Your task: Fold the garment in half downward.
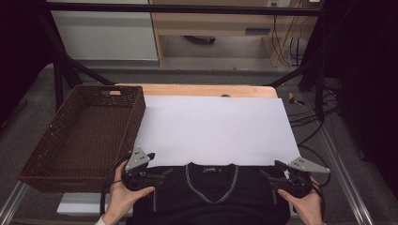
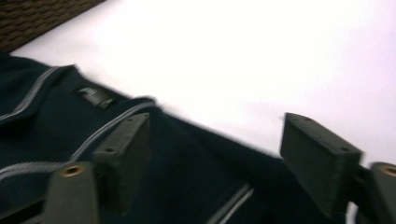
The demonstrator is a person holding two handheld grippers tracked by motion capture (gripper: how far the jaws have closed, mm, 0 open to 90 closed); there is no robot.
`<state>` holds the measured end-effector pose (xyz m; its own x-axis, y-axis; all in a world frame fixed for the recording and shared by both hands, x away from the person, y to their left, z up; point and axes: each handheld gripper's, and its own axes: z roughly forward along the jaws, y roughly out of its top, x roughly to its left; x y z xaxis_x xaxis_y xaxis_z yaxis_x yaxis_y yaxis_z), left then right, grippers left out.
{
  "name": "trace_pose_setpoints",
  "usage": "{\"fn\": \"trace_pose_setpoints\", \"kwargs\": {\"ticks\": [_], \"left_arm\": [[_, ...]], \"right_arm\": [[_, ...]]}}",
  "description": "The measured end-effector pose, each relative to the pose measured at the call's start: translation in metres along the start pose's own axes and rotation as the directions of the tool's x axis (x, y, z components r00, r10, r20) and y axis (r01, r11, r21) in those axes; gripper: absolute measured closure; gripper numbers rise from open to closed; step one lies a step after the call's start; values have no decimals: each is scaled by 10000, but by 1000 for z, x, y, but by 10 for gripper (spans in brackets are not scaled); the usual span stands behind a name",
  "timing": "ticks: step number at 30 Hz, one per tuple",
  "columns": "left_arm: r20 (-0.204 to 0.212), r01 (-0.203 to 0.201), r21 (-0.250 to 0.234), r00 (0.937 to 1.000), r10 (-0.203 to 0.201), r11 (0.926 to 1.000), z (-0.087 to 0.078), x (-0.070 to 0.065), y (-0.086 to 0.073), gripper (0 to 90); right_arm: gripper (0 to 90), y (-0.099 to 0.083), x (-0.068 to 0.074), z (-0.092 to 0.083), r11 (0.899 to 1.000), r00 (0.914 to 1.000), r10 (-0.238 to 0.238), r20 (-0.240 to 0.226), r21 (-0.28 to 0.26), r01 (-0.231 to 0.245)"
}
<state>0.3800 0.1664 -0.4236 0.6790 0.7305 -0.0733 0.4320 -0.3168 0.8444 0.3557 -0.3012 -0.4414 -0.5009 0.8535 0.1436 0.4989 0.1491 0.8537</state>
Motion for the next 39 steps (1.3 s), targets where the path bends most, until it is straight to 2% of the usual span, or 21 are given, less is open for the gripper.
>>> {"fn": "trace_pose_setpoints", "kwargs": {"ticks": [2,6,10,12,15,18,25,28,33,36,39], "left_arm": [[-13,171,91,9999,-171,9998,8,5,2,76],[-286,205,432,9994,-193,9989,24,12,0,64],[-221,41,794,9998,-23,9968,33,17,-7,65],[-319,-28,1034,9995,61,9946,37,19,-11,68],[-282,-28,1374,9996,68,9905,41,23,-15,136],[-413,-30,1747,9991,104,9846,44,26,-18,216],[-324,-87,2190,9993,161,9757,47,30,-23,403],[-171,-96,2437,9998,142,9698,50,30,-25,456],[224,-225,2523,9996,174,9674,50,27,-25,556],[454,-324,2714,9987,208,9619,48,23,-25,595],[502,-509,2871,9980,381,9565,47,19,-24,623]], "right_arm": [[201,4,-3,6,10000,10000,44,30,-31,-44],[150,10,-7,16,9998,9998,204,-46,-60,-204],[107,9,-8,21,9997,9998,207,-43,103,-206],[104,7,-8,22,9996,9996,262,-98,88,-262],[100,4,-8,21,9996,9996,256,-111,83,-256],[101,1,-7,21,9996,9997,235,-119,159,-233],[103,-1,-8,22,9990,9994,316,-116,323,-312],[103,-1,-10,21,9989,9993,362,-116,312,-358],[103,-1,-13,19,9985,9990,436,52,338,-438],[103,-1,-14,19,9984,9990,419,134,378,-423],[105,-1,-17,18,9981,9986,433,303,418,-445]]}}
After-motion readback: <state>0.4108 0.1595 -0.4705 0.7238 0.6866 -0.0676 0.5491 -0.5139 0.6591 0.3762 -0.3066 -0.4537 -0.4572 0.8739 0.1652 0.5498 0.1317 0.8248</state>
